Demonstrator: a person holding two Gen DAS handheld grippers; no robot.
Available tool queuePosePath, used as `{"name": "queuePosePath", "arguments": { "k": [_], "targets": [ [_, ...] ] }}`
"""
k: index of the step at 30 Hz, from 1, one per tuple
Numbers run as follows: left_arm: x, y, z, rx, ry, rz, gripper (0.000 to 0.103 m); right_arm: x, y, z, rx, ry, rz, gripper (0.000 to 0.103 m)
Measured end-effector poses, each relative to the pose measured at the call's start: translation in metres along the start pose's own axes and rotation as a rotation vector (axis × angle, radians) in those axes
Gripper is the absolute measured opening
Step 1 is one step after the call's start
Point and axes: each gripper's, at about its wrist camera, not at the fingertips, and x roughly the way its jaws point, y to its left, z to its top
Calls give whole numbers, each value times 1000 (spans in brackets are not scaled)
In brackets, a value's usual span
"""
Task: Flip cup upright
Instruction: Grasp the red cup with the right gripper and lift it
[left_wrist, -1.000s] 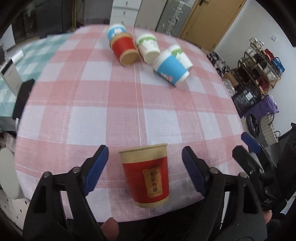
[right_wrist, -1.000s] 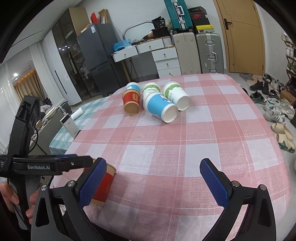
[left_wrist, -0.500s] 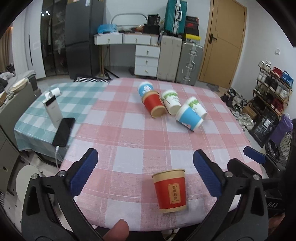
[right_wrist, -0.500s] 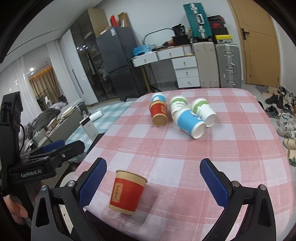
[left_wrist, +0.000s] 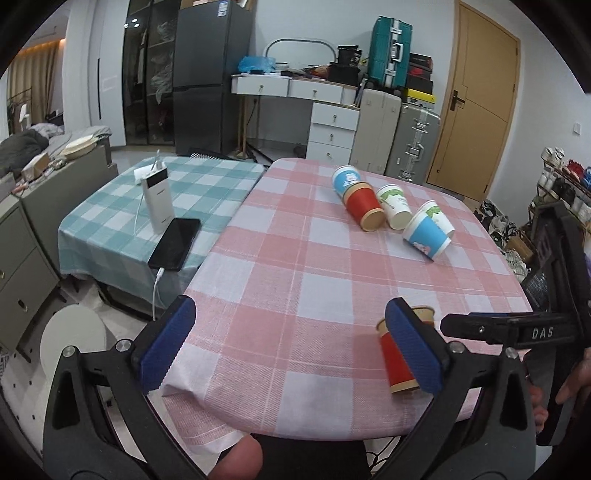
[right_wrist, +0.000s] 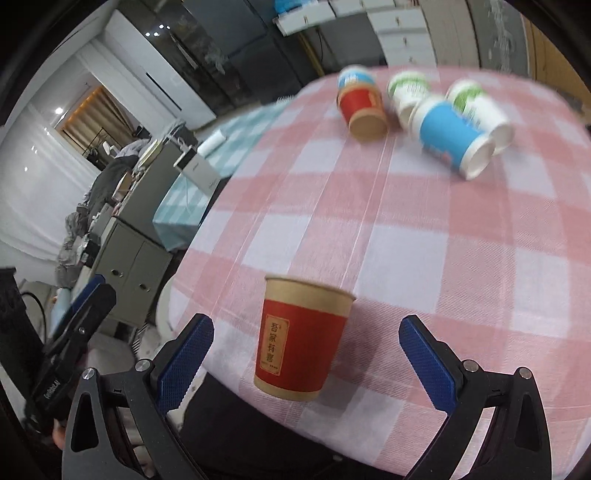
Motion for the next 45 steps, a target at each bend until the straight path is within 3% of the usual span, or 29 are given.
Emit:
{"name": "queuePosePath", "arguments": {
  "k": [8,14,21,23,25,28,34,38,40,45],
  "targets": [
    [16,28,-13,-69,45,-26,103,42,-16,27,115,201,124,103],
    [31,33,-15,-92,72,-56,103,68,-20,39,154,333,119,103],
    [44,36,-16,-112,108,-72,103,85,-11,49,131,381,85,101],
    [46,35,-16,-113,110,-76,103,87,-9,50,127,383,74,93],
    [47,35,-16,-109,110,-74,103,90,-10,50,132,393,60,76],
    [47,35,-16,-111,114,-77,103,92,-15,46,144,411,50,68],
    [51,36,-17,-124,124,-77,103,74,-20,49,139,328,36,65],
    [49,33,-17,-122,116,-72,103,47,-22,57,85,164,-14,65],
    [50,28,-17,-112,123,-74,103,29,-23,58,47,28,-22,65],
    [48,20,-20,-103,132,-87,103,9,-21,52,-74,-203,-182,65]
  ]
}}
